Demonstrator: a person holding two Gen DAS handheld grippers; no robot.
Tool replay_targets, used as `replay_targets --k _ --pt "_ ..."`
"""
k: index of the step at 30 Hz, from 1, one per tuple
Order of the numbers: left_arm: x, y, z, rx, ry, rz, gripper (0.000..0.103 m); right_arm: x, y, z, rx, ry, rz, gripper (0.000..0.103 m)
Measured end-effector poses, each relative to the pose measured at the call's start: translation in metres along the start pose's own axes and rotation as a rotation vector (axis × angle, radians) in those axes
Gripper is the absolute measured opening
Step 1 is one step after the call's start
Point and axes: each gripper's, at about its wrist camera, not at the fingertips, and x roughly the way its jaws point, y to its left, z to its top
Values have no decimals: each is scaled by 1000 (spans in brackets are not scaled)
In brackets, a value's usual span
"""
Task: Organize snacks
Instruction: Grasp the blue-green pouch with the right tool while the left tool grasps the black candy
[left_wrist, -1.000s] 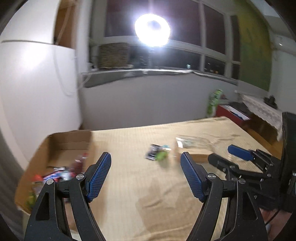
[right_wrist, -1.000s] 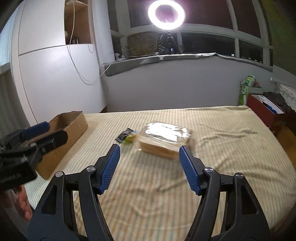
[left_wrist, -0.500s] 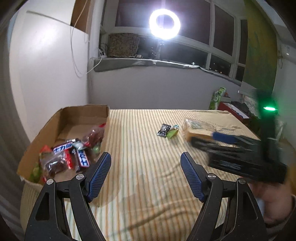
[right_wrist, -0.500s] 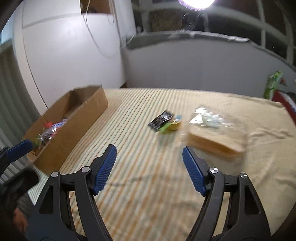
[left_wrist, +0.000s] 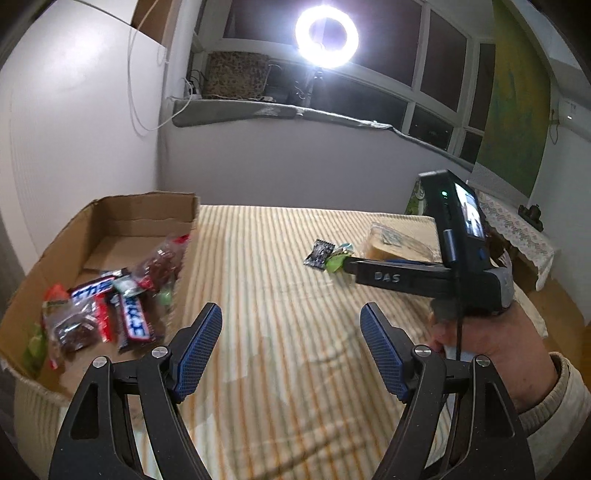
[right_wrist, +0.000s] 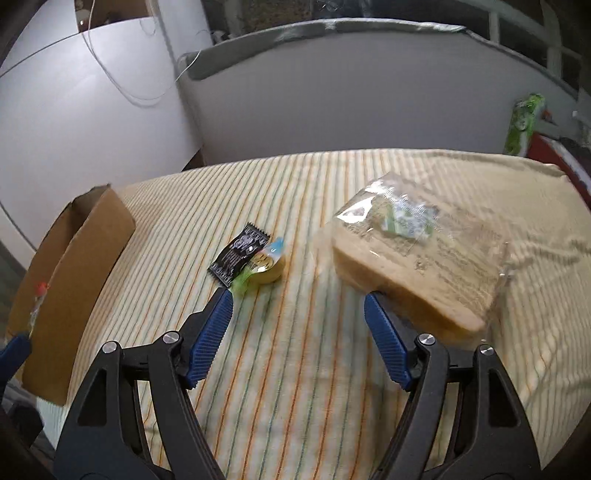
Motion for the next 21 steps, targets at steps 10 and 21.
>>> replay_targets --k 10,21 --pt "40 -2 14 -31 59 40 77 28 14 23 -104 69 62 45" --pt "95 -2 28 -126 170 22 77 32 1 32 -122 93 122 30"
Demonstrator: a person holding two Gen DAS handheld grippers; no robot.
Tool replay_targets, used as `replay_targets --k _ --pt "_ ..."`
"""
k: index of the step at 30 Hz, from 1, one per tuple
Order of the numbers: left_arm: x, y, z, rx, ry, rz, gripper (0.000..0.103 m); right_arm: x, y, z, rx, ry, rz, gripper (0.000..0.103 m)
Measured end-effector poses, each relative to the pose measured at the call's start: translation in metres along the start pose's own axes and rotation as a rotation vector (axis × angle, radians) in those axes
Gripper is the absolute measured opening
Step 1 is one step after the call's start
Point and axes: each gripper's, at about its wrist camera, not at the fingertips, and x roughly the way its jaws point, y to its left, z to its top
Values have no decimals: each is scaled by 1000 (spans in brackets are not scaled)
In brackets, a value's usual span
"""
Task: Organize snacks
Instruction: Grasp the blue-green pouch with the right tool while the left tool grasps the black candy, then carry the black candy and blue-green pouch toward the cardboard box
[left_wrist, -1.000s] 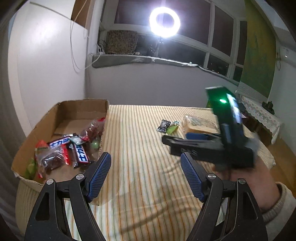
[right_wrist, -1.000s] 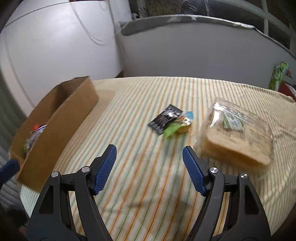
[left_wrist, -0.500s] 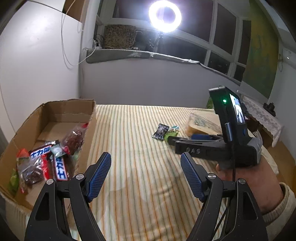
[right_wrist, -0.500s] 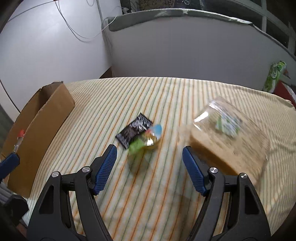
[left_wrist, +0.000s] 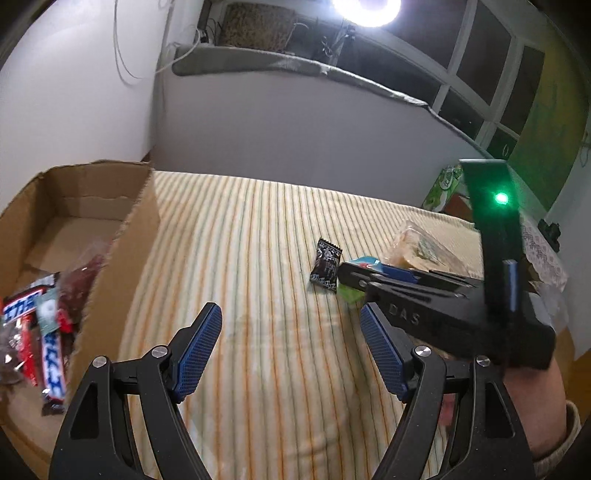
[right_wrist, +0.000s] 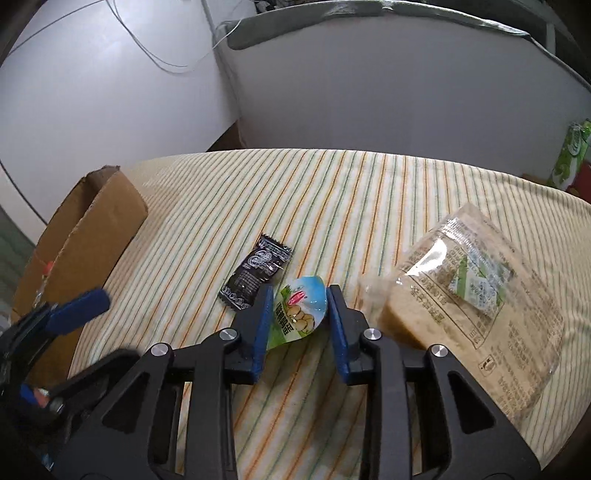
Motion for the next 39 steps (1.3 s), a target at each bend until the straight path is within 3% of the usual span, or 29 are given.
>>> replay_targets --k 13,22,24,25,28,31,39 --pt "48 1 19 12 53 62 77 -28 -24 -17 -53 8 33 29" --pt "69 -30 20 136 103 69 77 -34 -27 -26 -49 -8 21 29" --pt "74 -32 21 148 118 76 70 -32 -24 -26 -55 -11 12 29" --pt "77 -32 22 156 128 79 57 -32 -23 -26 -57 -11 9 29" --pt "78 -34 22 176 122 101 47 -30 -22 -25 -53 -13 14 29" --pt "77 -37 20 197 115 98 22 -30 -22 -25 -53 -15 12 29" --pt "67 -38 20 208 77 73 22 -30 -20 -25 -66 -19 -4 29"
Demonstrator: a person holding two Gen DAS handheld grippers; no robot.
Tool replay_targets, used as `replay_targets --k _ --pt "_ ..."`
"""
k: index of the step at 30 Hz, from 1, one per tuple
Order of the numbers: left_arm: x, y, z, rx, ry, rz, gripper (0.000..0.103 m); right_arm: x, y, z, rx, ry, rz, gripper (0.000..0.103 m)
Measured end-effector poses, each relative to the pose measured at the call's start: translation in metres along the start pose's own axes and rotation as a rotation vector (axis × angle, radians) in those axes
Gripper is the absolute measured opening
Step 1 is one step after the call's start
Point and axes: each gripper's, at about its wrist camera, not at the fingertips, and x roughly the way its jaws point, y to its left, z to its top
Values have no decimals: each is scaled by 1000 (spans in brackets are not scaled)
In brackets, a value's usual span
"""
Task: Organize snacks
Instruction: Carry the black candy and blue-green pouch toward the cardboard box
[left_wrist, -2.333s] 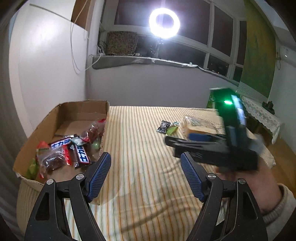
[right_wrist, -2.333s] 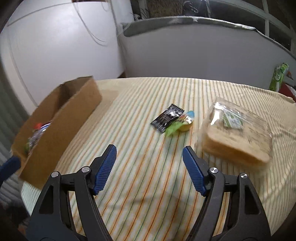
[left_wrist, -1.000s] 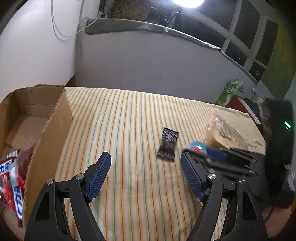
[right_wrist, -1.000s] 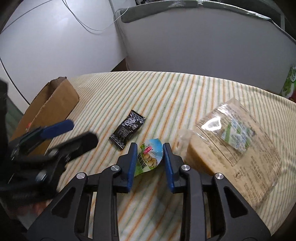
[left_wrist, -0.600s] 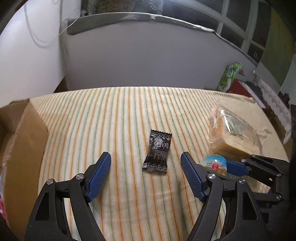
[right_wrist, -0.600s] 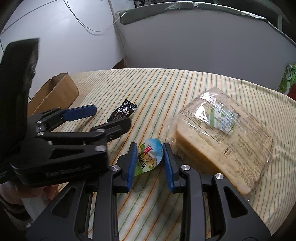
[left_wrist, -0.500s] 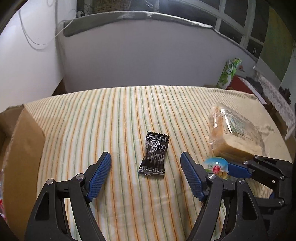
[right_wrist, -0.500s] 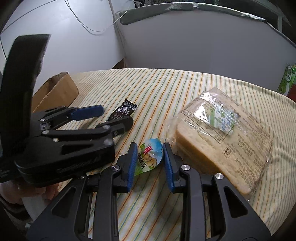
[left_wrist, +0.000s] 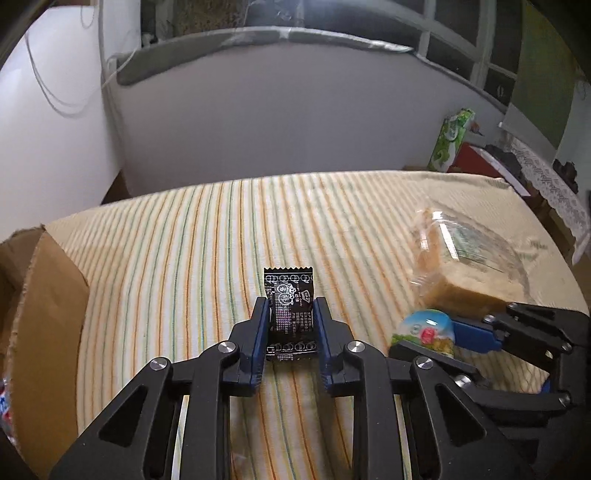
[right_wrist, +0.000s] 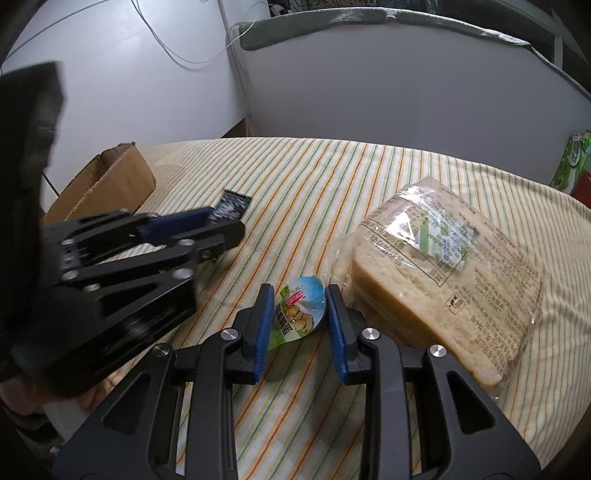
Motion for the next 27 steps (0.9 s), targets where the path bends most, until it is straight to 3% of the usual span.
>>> replay_targets --k 5,17,27 --pt "-23 -6 -6 31 -96 27 22 -8 5 0 -10 -31 -45 29" --pt "-89 -7 -22 22 -265 12 22 -53 28 -16 25 -170 -153 29" --pt "-170 -9 -36 22 -378 -15 22 -124 59 -33 43 -273 -188 29"
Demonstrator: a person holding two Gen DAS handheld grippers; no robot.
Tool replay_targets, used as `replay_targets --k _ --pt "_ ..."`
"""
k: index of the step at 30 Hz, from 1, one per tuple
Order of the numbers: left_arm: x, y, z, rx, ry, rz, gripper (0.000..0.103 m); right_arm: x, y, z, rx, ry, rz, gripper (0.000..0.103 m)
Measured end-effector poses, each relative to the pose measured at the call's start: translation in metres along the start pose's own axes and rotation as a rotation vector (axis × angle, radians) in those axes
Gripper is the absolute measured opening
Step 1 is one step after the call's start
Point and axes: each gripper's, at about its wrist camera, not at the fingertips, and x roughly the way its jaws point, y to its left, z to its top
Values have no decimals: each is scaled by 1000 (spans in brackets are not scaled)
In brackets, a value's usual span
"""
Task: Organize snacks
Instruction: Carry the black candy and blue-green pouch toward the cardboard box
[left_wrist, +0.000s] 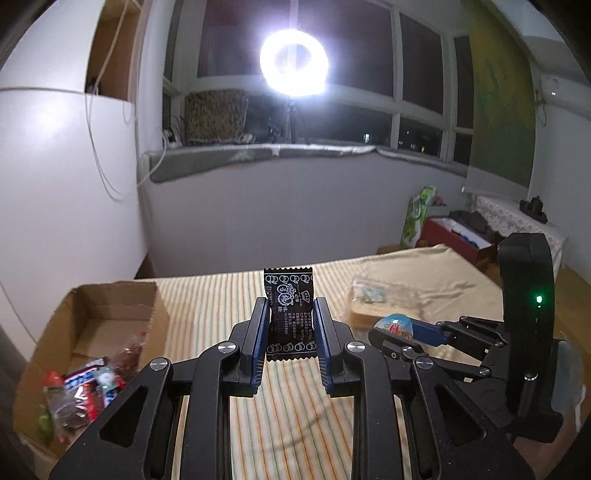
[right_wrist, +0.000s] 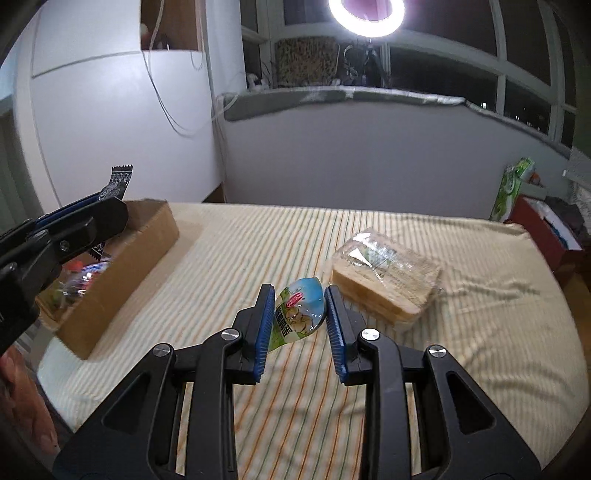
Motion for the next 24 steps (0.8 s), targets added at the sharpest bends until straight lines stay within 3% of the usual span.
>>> replay_targets --k 14,20,24 --pt "-117 -16 20 15 -190 -20 22 -133 42 16 -50 -202 -45 29" --pt "-142 -13 29 15 -250 -10 22 -145 52 18 -67 -221 -42 29" --pt "-139 -11 26 7 -242 -6 22 -136 52 12 -67 -202 -27 29"
